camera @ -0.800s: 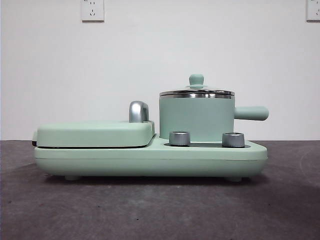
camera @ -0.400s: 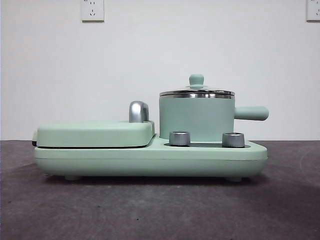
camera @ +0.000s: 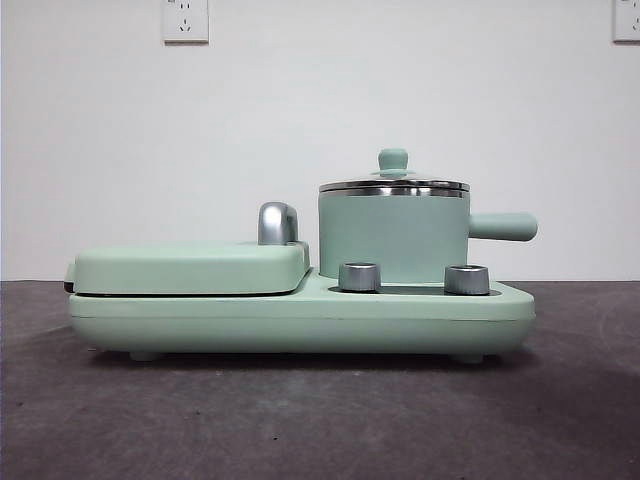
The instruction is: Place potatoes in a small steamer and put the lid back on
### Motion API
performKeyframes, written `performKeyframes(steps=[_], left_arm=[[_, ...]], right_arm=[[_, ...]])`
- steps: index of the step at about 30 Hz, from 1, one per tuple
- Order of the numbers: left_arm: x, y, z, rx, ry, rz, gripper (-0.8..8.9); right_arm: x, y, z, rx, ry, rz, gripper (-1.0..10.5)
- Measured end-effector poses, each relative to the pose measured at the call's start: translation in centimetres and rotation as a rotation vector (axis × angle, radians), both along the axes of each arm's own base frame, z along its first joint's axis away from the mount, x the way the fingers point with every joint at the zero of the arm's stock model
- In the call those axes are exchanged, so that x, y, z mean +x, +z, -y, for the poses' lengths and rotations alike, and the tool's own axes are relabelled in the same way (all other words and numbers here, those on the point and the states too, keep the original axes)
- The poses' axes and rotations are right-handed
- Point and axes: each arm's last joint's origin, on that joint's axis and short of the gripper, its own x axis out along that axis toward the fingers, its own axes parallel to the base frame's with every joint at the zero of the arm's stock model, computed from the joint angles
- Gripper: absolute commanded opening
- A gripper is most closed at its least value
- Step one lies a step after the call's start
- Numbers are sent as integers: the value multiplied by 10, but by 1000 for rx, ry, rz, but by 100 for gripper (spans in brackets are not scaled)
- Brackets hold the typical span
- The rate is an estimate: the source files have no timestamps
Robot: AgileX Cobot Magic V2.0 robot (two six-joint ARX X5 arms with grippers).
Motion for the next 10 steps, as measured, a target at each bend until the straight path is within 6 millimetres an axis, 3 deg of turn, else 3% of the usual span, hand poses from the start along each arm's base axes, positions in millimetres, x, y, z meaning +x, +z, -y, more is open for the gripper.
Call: performKeyframes(steps=[10], left_arm=[[0, 0, 0, 0, 0, 0, 6]], right_arm=[[0, 0, 0, -1, -5, 0, 11]])
